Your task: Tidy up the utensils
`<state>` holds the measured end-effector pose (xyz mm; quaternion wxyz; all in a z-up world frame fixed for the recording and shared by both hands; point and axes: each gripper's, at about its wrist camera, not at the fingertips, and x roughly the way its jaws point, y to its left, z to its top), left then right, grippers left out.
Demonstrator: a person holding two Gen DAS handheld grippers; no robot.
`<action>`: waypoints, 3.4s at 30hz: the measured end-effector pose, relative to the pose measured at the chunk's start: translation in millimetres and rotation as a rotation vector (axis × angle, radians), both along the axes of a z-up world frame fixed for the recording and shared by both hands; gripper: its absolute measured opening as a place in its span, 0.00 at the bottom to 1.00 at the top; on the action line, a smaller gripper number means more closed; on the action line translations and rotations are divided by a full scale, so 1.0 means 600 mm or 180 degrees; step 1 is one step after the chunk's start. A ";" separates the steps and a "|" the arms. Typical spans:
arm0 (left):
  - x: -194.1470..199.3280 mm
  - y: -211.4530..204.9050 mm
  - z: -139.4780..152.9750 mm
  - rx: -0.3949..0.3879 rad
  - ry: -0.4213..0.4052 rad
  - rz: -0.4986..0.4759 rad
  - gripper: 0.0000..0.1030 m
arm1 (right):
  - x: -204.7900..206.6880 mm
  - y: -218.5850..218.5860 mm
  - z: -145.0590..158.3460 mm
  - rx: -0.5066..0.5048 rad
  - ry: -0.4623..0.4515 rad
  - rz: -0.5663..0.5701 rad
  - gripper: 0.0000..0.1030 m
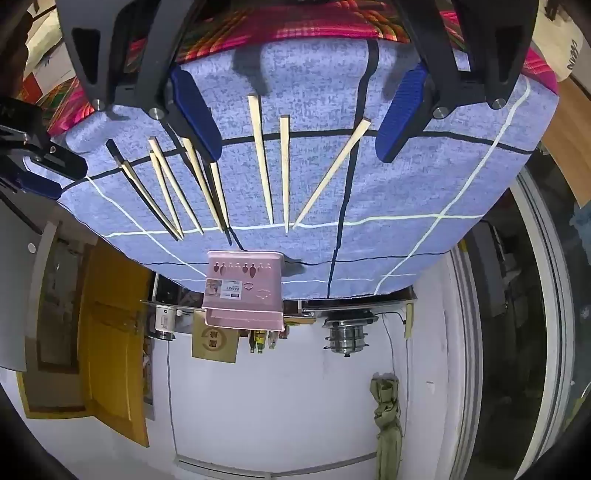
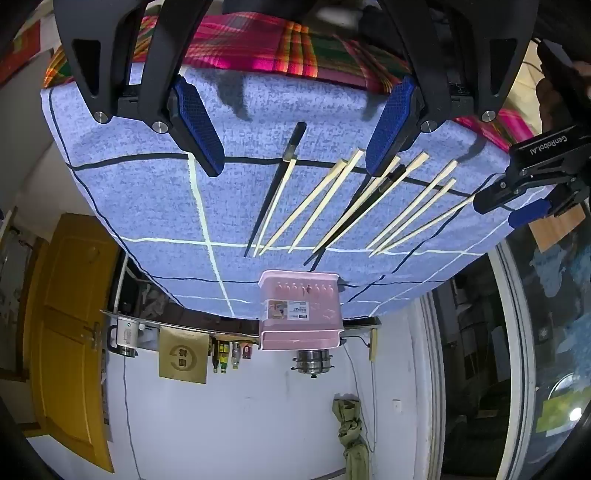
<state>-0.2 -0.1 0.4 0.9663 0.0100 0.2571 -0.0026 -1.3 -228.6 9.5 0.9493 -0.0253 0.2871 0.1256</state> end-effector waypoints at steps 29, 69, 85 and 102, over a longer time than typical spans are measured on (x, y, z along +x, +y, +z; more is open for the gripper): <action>-0.007 0.016 0.002 -0.0049 -0.0064 0.0106 0.83 | -0.006 -0.005 0.009 0.0043 -0.0036 -0.0005 0.77; -0.004 0.017 0.000 -0.0127 -0.0030 0.0001 0.80 | -0.007 0.002 0.015 0.0033 -0.0078 -0.0011 0.77; 0.000 0.019 -0.004 -0.0128 0.0007 -0.0001 0.77 | -0.005 0.004 0.014 0.0033 -0.0057 -0.0014 0.77; 0.035 0.029 -0.008 -0.0148 0.0196 -0.0031 0.72 | 0.014 0.009 0.002 0.0033 -0.0003 0.0023 0.77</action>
